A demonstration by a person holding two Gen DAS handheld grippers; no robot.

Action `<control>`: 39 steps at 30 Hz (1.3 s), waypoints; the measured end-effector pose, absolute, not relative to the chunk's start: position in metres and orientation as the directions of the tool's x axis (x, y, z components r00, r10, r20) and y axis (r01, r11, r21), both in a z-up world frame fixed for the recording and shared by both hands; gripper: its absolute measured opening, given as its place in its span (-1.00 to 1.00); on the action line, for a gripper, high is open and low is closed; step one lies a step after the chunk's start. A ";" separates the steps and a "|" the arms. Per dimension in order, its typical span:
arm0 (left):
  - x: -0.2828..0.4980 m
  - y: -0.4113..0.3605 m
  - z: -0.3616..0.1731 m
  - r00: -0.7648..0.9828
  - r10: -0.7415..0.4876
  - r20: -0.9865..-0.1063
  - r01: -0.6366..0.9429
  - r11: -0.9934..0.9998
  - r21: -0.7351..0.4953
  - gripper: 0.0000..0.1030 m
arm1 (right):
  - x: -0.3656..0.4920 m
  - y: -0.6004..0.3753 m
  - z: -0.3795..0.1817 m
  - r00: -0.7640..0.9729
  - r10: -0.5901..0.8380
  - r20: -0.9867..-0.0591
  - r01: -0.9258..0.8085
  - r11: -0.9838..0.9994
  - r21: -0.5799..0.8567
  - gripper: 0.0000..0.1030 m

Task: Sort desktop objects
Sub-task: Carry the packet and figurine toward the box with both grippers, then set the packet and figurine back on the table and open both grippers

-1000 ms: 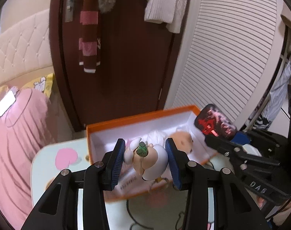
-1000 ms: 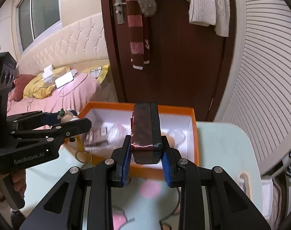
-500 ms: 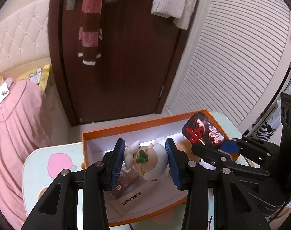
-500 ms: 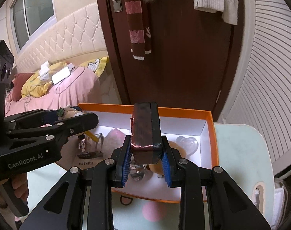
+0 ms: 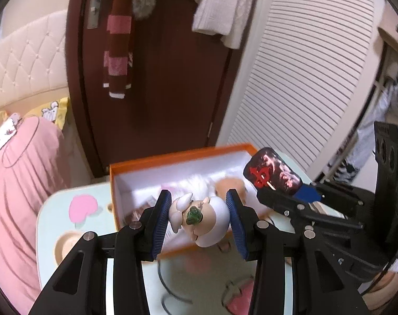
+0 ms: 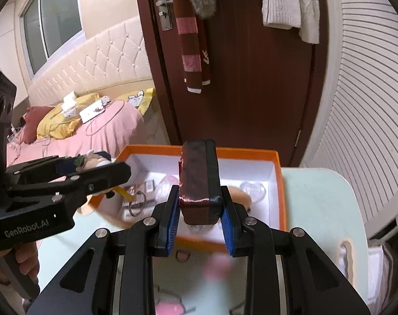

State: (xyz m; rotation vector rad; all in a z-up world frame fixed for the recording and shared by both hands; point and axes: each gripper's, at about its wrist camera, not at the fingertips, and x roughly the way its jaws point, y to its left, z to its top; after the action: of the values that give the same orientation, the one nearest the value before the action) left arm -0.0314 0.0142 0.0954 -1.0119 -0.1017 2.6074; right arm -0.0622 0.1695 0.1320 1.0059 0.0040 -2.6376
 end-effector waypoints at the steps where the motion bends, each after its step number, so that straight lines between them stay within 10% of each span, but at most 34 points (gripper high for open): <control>1: -0.023 0.014 0.093 -0.679 0.346 -0.647 -0.295 -0.936 -0.192 -0.19 | -0.055 0.171 0.131 -0.700 -0.294 -0.651 0.296 -0.949 0.110 -0.41; 17: 0.015 0.013 0.002 -0.581 0.280 -0.764 -0.238 -0.956 -0.170 -0.18 | -0.009 0.167 0.046 -0.580 -0.237 -0.779 0.294 -0.953 0.070 -0.42; 20: 0.019 0.017 -0.002 -0.599 0.269 -0.754 -0.244 -0.958 -0.148 0.53 | -0.007 0.164 0.043 -0.600 -0.231 -0.766 0.302 -0.952 0.050 -0.39; 26: 0.018 0.006 -0.005 -0.630 0.212 -0.747 -0.178 -0.976 -0.127 0.92 | -0.005 0.161 0.040 -0.622 -0.194 -0.758 0.295 -0.955 0.002 0.13; 39: 0.015 0.007 -0.006 -0.630 0.184 -0.755 -0.163 -0.981 -0.103 0.98 | -0.009 0.165 0.038 -0.629 -0.145 -0.763 0.245 -0.969 -0.018 0.38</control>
State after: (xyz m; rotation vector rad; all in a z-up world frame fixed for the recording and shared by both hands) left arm 0.0151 0.0073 -0.0064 -1.2423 -0.0363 2.6747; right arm -0.0094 0.1648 0.0385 1.2254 0.1761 -2.6495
